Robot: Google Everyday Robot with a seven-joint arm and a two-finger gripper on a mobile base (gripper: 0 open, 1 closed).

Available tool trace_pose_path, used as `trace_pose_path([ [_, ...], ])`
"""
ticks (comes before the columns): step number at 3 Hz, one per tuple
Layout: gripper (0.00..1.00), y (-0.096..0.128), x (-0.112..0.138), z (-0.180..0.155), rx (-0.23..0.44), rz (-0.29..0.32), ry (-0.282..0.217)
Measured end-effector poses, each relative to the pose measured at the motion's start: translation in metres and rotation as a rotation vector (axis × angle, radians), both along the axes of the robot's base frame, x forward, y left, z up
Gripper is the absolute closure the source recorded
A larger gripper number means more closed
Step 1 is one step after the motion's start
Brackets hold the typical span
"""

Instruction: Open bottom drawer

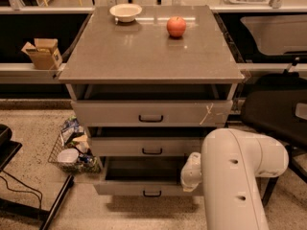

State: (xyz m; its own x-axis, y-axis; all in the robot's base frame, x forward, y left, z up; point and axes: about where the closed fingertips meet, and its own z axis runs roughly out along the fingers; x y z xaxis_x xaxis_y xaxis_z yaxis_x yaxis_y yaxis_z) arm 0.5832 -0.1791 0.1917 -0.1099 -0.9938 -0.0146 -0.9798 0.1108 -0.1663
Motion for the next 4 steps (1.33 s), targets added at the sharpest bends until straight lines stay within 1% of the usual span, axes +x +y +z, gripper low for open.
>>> trace_pose_path([
  [1,1.0,0.001,-0.001,-0.001,-0.001,-0.001,0.004],
  [2,1.0,0.0,-0.02,-0.004,-0.002,0.002,0.05],
  [3,1.0,0.0,-0.02,-0.003,-0.002,0.002,0.05],
  [4,1.0,-0.001,-0.042,-0.007,0.0,0.018,0.109],
])
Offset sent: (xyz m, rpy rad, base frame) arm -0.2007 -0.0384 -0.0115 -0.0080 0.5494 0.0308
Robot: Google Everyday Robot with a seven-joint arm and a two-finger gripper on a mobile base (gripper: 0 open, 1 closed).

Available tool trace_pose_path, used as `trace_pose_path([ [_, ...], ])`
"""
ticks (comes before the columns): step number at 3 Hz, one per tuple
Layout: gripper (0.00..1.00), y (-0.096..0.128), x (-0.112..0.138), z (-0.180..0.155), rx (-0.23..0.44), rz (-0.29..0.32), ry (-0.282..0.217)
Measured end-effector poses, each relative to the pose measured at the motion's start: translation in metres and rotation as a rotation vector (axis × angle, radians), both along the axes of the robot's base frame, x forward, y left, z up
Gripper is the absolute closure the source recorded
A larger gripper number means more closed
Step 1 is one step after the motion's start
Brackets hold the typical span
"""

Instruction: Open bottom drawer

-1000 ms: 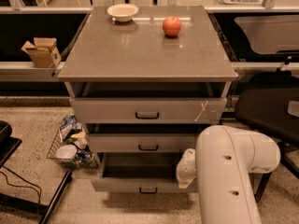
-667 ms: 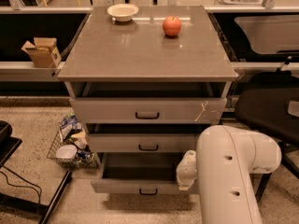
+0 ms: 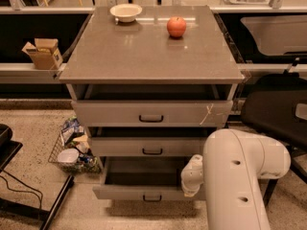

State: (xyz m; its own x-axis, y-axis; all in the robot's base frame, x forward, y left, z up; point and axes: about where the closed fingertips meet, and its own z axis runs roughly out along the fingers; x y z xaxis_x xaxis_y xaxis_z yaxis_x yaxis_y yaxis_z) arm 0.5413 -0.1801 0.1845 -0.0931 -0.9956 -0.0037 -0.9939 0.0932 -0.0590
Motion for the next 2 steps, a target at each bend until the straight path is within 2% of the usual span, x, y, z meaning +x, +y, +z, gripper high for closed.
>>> trace_pose_path([
  [1,1.0,0.0016,0.001,0.0037,0.0,0.0,0.0],
  [2,0.84,0.0016,0.001,0.0038,0.0,0.0,0.0],
])
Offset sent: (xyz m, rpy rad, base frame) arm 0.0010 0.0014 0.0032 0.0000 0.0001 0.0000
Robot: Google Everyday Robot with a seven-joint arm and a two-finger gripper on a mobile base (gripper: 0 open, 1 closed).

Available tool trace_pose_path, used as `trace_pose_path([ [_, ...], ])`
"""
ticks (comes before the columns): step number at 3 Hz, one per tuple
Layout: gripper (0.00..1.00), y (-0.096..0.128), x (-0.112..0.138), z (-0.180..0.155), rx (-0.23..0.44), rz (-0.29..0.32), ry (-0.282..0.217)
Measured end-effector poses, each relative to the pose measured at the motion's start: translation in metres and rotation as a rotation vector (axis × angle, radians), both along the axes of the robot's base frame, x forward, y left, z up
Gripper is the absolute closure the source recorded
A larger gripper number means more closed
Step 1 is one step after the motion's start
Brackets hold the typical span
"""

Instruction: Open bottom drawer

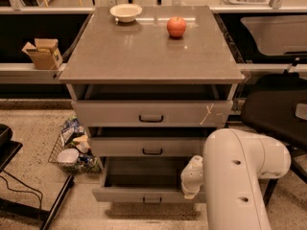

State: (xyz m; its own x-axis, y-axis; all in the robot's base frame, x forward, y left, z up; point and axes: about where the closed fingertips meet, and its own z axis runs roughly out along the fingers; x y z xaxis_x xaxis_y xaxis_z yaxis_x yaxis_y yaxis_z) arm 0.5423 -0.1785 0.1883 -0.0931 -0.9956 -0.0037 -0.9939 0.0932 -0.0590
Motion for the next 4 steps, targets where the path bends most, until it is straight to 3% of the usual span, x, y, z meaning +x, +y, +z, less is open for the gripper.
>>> trace_pose_path([
  [3,0.01,0.0,-0.0001,-0.0001,0.0,0.0,0.0],
  [4,0.0,0.0,-0.0001,-0.0001,0.0,0.0,0.0],
])
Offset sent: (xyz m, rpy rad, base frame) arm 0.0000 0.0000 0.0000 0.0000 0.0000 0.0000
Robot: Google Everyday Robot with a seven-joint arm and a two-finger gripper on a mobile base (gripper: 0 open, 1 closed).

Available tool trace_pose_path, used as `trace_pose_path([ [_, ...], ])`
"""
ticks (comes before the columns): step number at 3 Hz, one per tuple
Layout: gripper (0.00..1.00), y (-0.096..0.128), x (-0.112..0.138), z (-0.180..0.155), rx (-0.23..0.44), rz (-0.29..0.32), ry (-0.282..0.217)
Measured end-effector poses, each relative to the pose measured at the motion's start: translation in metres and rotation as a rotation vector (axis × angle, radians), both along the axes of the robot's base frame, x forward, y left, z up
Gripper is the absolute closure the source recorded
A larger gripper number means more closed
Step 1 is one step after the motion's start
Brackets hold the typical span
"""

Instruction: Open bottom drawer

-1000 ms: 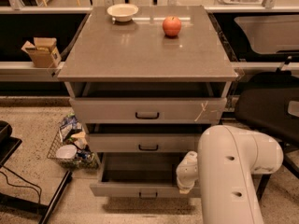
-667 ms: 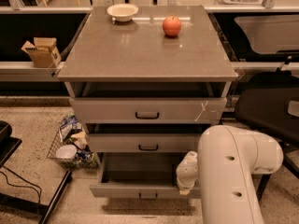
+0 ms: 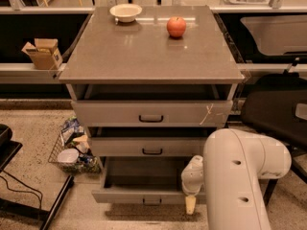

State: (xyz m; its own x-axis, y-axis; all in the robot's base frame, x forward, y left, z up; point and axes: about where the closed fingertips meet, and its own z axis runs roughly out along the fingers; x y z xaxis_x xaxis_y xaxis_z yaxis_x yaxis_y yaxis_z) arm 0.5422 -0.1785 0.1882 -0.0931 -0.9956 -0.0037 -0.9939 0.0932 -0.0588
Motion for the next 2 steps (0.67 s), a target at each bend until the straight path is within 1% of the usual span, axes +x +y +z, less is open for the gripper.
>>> trace_pose_path([
  [1,0.0,-0.002,-0.006,-0.009,0.001,-0.008,0.019],
  [2,0.16,-0.015,-0.057,-0.03,-0.013,-0.057,0.123],
])
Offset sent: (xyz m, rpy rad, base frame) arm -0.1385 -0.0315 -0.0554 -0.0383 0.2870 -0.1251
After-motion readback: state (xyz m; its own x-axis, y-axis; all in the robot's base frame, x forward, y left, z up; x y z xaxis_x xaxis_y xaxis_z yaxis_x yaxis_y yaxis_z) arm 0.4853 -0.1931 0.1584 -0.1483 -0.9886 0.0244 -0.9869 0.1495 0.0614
